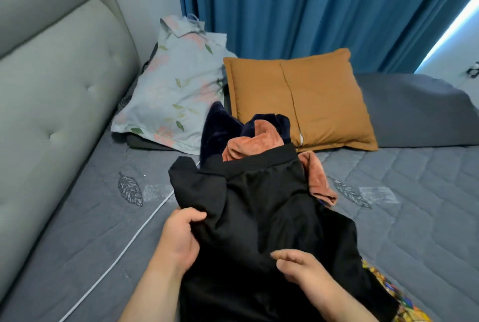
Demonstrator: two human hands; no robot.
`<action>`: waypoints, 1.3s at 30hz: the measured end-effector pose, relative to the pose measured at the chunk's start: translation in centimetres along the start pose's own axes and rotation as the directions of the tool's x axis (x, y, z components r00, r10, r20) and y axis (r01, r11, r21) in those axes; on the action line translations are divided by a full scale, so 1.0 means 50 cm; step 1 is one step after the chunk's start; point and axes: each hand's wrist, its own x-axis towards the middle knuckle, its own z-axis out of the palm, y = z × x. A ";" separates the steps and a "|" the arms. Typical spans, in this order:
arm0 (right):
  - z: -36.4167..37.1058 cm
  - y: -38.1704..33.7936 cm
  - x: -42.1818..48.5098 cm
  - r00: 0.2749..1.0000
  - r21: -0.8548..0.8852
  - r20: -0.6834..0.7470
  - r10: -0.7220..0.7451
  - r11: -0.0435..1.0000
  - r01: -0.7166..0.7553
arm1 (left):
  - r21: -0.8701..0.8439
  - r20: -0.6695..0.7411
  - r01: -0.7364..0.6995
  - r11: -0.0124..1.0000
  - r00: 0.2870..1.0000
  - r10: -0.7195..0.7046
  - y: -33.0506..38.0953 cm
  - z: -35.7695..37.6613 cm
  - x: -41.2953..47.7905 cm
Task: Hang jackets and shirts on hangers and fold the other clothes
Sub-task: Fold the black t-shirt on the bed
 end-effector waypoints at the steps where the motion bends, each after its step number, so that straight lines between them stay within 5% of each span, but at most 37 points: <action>1: -0.005 -0.031 -0.029 0.999 -0.033 -0.030 -0.041 0.999 0.040 | -0.002 0.042 0.032 0.999 0.999 -0.032 0.004 0.016 -0.034; 6: -0.027 -0.185 -0.184 0.951 -0.195 -0.049 -0.305 0.937 0.290 | 0.144 0.230 0.181 0.973 0.950 -0.211 0.019 0.114 -0.211; 11: -0.048 -0.308 -0.359 0.836 -0.336 0.027 -0.548 0.783 0.524 | 0.241 0.406 0.155 0.958 0.881 -0.244 0.079 0.209 -0.385; 14: -0.071 -0.351 -0.459 0.823 -0.462 0.170 -0.542 0.694 0.553 | 0.295 0.493 0.082 0.952 0.840 -0.225 0.137 0.262 -0.473; 17: -0.081 -0.380 -0.546 0.841 -0.352 0.214 -0.496 0.764 0.540 | 0.409 0.542 -0.067 0.910 0.820 -0.183 0.179 0.306 -0.540; 21: -0.107 -0.450 -0.646 0.760 -0.290 -0.020 -0.649 0.732 0.617 | 0.503 0.640 -0.281 0.817 0.757 -0.134 0.216 0.382 -0.616; 25: -0.145 -0.573 -0.740 0.595 -0.304 -0.206 -0.777 0.629 0.716 | 0.615 0.721 -0.597 0.515 0.690 -0.061 0.215 0.408 -0.648; 28: -0.171 -0.646 -0.799 0.530 -0.269 -0.288 -0.798 0.598 0.755 | 0.744 0.652 -0.590 0.315 0.744 -0.147 0.196 0.395 -0.651; 30: -0.199 -0.680 -0.836 0.477 -0.196 -0.372 -0.797 0.569 0.799 | 0.784 0.614 -0.543 0.301 0.747 -0.254 0.179 0.377 -0.661; 31: -0.216 -0.693 -0.850 0.455 -0.172 -0.406 -0.793 0.555 0.814 | 0.775 0.629 -0.588 0.234 0.753 -0.192 0.166 0.344 -0.639; 34: -0.266 -0.712 -0.871 0.391 -0.239 -0.503 -0.771 0.559 0.794 | 0.813 0.570 -0.479 0.331 0.771 -0.285 0.161 0.378 -0.674; 36: -0.298 -0.710 -0.865 0.359 -0.318 -0.572 -0.737 0.603 0.731 | 0.832 0.553 -0.485 0.271 0.766 -0.326 0.174 0.435 -0.703; 39: -0.313 -0.680 -0.856 0.436 -0.493 -0.619 -0.653 0.755 0.433 | 0.763 0.614 -0.469 0.444 0.740 -0.275 0.203 0.508 -0.722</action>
